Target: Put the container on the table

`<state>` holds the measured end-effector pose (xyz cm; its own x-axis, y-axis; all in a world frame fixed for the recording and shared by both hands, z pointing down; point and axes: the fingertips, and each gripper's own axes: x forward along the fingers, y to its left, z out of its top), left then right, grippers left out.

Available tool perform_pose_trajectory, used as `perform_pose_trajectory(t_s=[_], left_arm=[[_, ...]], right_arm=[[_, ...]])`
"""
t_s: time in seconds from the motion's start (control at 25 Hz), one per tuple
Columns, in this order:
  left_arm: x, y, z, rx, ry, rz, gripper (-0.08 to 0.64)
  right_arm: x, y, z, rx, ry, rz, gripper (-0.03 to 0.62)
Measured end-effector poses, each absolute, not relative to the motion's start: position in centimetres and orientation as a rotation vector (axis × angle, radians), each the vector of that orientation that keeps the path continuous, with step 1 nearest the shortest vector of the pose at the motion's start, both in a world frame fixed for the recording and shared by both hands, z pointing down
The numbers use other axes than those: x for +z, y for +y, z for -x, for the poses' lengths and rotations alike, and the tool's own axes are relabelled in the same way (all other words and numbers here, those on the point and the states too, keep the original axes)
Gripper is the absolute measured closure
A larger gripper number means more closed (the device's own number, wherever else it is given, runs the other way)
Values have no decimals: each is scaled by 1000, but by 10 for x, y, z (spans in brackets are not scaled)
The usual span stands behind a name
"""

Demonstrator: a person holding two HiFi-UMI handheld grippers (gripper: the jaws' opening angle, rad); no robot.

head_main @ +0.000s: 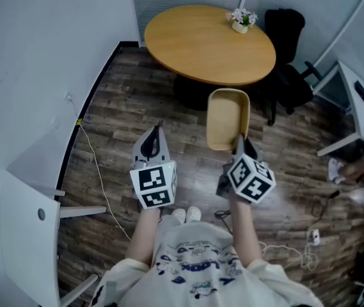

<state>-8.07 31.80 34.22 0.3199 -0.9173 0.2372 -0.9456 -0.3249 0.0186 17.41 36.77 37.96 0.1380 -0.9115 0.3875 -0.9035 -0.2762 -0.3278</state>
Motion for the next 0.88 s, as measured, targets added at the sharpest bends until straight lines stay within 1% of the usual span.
perform_pose_trajectory(t_s=[0.88], left_arm=[[350,327,50,274,-1772,-2378,557]], right_arm=[[391,361,-200,-850,1943,2301,572]])
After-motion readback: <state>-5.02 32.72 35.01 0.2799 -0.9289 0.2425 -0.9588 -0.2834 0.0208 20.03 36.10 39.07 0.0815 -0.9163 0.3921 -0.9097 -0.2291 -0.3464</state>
